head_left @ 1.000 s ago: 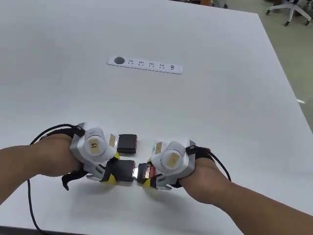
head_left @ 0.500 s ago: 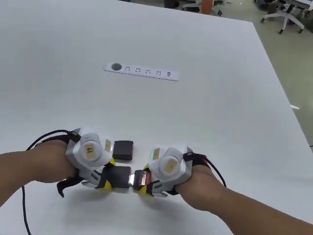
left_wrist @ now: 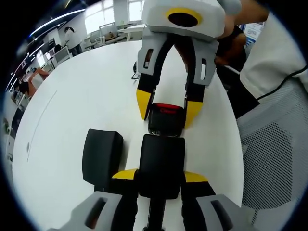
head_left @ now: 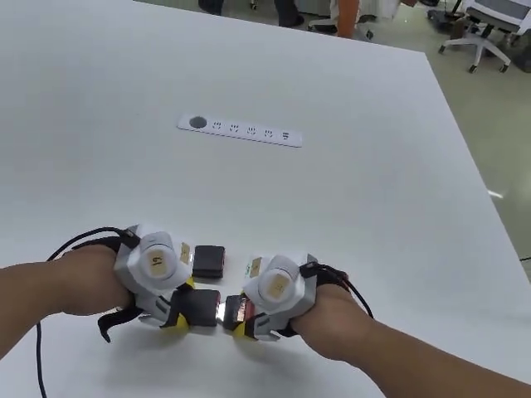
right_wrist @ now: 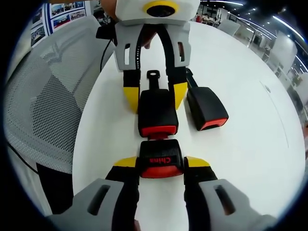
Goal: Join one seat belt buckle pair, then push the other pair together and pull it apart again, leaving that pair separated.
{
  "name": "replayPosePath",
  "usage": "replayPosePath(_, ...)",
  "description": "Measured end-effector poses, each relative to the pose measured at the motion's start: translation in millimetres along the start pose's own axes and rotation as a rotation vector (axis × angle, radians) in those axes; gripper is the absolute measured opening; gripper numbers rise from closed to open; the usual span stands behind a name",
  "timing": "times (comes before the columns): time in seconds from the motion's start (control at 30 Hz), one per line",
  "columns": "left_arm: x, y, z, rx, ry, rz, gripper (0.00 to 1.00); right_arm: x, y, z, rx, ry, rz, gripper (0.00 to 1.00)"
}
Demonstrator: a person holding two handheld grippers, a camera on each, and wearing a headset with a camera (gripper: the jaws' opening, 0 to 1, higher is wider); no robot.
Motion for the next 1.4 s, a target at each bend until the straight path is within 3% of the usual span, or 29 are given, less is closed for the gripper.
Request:
replayPosePath(0.17,-2.3,1.3,-2.4,0.016,-0.016,0.006,0.36,0.8,0.7,-3.3,-0.012,-0.001,-0.007,0.36)
replayPosePath(0.27,0.6,3.0,-6.9,0.01,-0.002,-0.006,0.39,6.5,0.7,-9.9,-0.019,0.031,0.006,0.37)
replayPosePath(0.37,14.2,1.1,-15.4,0.034,0.035,-0.01,0.39,11.6,2.5,-16.9,-0.028,0.052,0.017,0.38)
replayPosePath(0.43,17.0,-1.4,-17.3,0.036,0.042,0.002,0.39,19.9,1.3,-25.1,-0.031,0.071,0.012,0.38)
replayPosePath(0.6,36.6,-9.3,-27.0,0.047,0.069,0.035,0.39,29.0,11.1,-42.3,-0.061,0.106,-0.001,0.37)
replayPosePath(0.83,50.2,-35.2,-29.8,0.093,0.105,0.05,0.39,11.9,38.3,-70.6,-0.119,0.091,0.019,0.36)
replayPosePath(1.03,40.9,-60.1,-29.0,0.096,0.088,0.049,0.41,-14.7,63.3,-96.8,-0.165,0.057,0.025,0.38)
replayPosePath(1.17,48.0,-63.1,-26.7,0.08,0.107,0.031,0.41,-30.4,71.6,-107.7,-0.184,0.03,0.031,0.39)
replayPosePath(1.4,29.0,-83.7,-18.6,0.063,0.059,0.047,0.38,-61.8,77.6,-113.7,-0.169,-0.029,0.039,0.37)
Point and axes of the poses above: the centre of the closed fingertips' face, and the gripper's own axes: z roughly forward along the fingers, y roughly to its right, x roughly out of its top, the point moved 2 cm from there along -z, roughly backward along the fingers, and after that the axes turned 15 degrees about y, right-handed, at the moved point
